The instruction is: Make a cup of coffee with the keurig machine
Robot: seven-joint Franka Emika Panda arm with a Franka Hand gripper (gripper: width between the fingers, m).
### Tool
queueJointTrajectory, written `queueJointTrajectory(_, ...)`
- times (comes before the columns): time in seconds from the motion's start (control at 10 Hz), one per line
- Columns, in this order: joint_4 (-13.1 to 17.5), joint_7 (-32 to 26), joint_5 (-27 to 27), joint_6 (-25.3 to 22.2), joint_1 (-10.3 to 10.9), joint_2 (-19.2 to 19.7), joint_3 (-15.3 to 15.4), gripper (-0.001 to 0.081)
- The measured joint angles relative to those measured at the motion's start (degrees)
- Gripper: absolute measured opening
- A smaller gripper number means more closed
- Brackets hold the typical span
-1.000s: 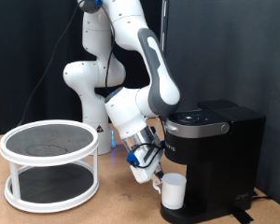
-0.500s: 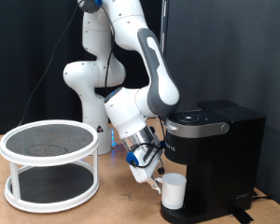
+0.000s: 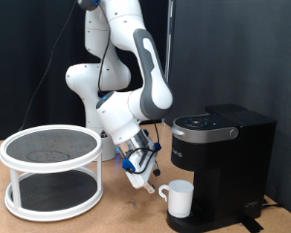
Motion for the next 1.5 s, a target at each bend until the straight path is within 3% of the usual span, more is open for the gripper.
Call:
queueJointTrajectory(0.4,-1.8,0.5,-1.3,-1.2,0.0,-1.2,0.3,0.0734)
queueJointTrajectory(1.5,-0.1,3.3,0.9,1.0,1.7,0.4,4.7,0.0734)
